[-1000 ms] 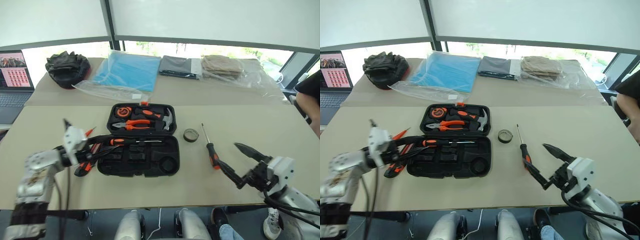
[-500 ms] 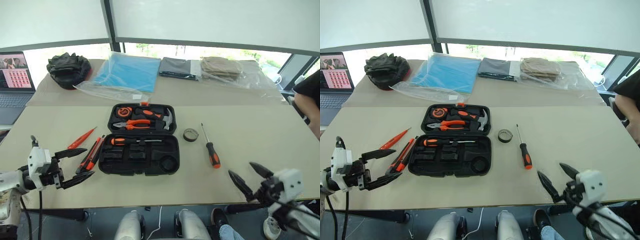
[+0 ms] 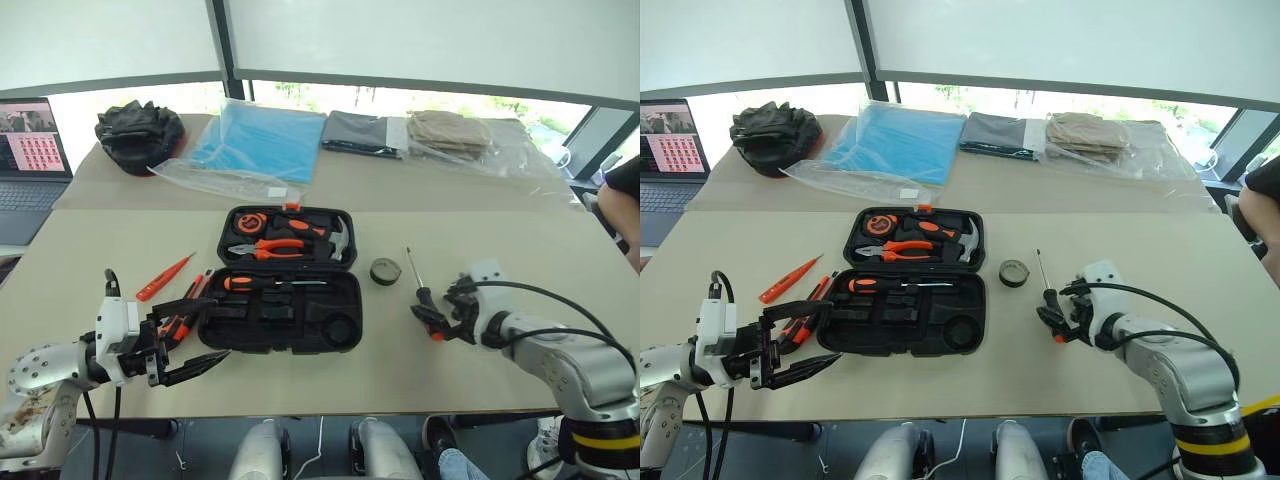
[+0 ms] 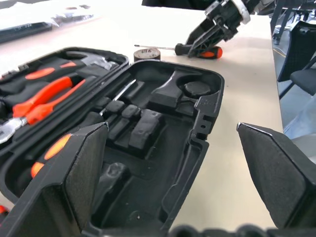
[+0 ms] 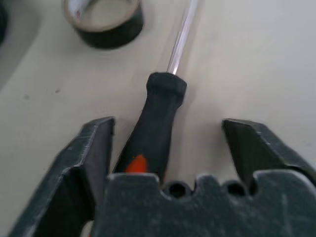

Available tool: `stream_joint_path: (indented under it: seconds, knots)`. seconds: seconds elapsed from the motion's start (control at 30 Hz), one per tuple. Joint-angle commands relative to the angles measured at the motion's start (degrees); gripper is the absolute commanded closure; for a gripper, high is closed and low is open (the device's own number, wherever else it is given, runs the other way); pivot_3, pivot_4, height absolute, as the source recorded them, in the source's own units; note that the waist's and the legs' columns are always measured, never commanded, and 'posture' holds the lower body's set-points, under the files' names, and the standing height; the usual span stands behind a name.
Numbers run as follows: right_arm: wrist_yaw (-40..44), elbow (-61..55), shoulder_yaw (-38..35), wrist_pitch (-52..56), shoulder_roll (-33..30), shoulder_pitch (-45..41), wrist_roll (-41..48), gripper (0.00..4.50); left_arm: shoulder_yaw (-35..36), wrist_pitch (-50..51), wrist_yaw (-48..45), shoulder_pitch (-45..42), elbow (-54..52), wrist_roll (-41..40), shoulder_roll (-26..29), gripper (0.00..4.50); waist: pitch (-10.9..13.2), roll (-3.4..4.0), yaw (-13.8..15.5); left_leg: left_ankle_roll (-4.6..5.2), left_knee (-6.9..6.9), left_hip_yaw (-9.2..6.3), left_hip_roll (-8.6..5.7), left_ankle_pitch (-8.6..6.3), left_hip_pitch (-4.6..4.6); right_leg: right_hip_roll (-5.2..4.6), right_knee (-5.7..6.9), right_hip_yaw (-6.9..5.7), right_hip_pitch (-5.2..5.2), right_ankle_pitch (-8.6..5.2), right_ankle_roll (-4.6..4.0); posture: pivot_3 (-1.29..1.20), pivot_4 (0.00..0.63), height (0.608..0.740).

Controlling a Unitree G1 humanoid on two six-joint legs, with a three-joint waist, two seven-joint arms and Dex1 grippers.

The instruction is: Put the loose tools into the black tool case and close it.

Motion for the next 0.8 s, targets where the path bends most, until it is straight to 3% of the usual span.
stream_joint_path:
  seconds: [0.03,0.13,0.2,0.4,0.53,0.63,0.8]
  knots:
    - [-3.37,-1.50,-1.98,4.78,2.40,0.21,-0.85,1.98,0.46,0.61,-0.24,1.36,-3.72,-0.99,1.18,0.00,-0.10,-0.16,-0.04,0.00,0.00,0.00,0.00,0.00,0.00,0.00,0.00,0.00,0.00,0.00,0.00,0.00,0.150,0.740]
    - [-5.02,-3.11,-4.62,4.00,3.63,1.60,-2.21,3.05,0.93,3.17,1.81,0.67,-6.29,-3.30,0.94,0.00,-0.10,-0.17,0.11,0.02,0.01,0.02,0.00,-0.02,-0.03,-0.03,-0.05,0.01,0.00,0.00,0.01,0.00,0.150,0.740]
    - [-3.82,-4.19,-7.18,-0.60,2.74,3.42,-3.47,3.51,1.32,4.90,3.68,-0.38,-7.65,-4.55,0.91,0.00,-0.10,-0.16,0.23,0.02,0.03,0.00,-0.01,-0.02,-0.07,-0.04,-0.06,-0.02,-0.01,0.00,0.02,0.00,0.150,0.740]
    - [14.72,-5.99,-8.39,-16.50,-5.28,2.16,-1.38,3.52,2.48,7.27,8.81,-1.55,-8.05,-6.04,-0.48,0.00,-0.05,-0.04,-0.67,0.08,0.06,0.10,-0.08,-0.04,-0.28,-0.02,-0.07,0.20,-0.28,0.10,0.23,0.00,0.150,0.740]
    - [28.55,-3.03,-0.88,-25.86,-5.81,-10.55,-0.16,3.52,3.38,6.77,10.83,-0.62,-6.51,-5.11,-2.21,0.00,0.00,0.01,-2.46,0.08,0.05,0.18,-0.03,-0.03,-0.18,0.22,0.01,0.34,-0.41,0.00,0.42,0.00,0.150,0.740]
    - [37.40,1.88,12.49,-28.44,-4.54,-21.10,-5.32,3.52,4.43,5.60,11.14,1.35,-5.35,-4.06,-3.10,0.00,-0.03,-0.04,-2.63,0.06,0.03,-0.01,0.09,-0.02,-0.08,0.50,0.07,0.33,-0.34,-0.06,0.26,0.00,0.150,0.740]
    - [42.35,9.20,28.71,-27.00,-0.77,-31.95,-14.32,3.52,6.56,4.64,11.96,3.45,-4.28,-3.47,-3.43,0.00,-0.04,-0.08,-2.24,0.01,0.00,0.05,0.09,0.01,-0.26,0.36,0.13,0.20,-0.53,0.14,-0.25,0.00,0.150,0.740]
